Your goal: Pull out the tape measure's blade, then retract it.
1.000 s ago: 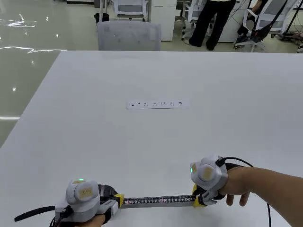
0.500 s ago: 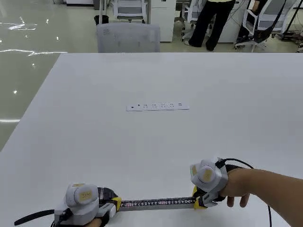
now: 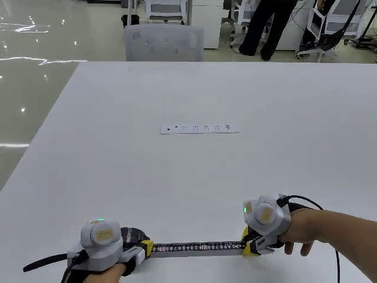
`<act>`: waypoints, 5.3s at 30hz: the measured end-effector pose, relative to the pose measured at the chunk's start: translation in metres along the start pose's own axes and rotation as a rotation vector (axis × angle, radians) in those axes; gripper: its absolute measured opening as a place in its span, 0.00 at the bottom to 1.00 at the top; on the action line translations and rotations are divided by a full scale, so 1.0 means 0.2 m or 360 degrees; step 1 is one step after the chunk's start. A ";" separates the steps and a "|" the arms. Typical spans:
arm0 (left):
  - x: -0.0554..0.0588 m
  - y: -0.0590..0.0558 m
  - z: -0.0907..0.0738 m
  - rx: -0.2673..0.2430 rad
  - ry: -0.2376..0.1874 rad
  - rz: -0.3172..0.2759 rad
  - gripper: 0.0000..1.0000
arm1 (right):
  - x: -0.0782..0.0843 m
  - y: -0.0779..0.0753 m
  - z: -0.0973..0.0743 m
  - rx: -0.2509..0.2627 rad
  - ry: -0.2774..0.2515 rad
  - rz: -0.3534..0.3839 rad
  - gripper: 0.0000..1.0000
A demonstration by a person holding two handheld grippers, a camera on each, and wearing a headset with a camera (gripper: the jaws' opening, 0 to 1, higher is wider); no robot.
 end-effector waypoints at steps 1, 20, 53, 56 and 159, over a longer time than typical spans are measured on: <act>0.00 0.00 0.00 0.0003 0.0004 0.0003 0.59 | 0.00 0.00 0.00 -0.0002 -0.0001 0.0016 0.14; 0.00 0.00 -0.01 0.0020 0.0022 0.0010 0.59 | -0.04 0.00 0.02 0.0008 -0.0030 0.0045 0.14; 0.00 0.00 -0.01 0.0023 0.0031 0.0015 0.59 | -0.12 0.01 0.06 0.0017 -0.0050 0.0049 0.14; 0.00 0.00 -0.01 0.0025 0.0033 0.0017 0.59 | -0.14 0.01 0.06 0.0012 -0.0055 0.0046 0.14; 0.00 0.00 -0.01 0.0053 0.0060 0.0000 0.59 | -0.47 0.03 0.21 -0.0014 -0.0187 0.0044 0.14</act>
Point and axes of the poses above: the centre of the closed fingertips' face, and the gripper's own axes: z roughly forward along the fingers, y roughly to its left, x roughly out of its underside, the point moved 2 cm from there along -z, roughly backward along the fingers, and after that the axes turned 4 degrees about -x, right-handed, at the moved point
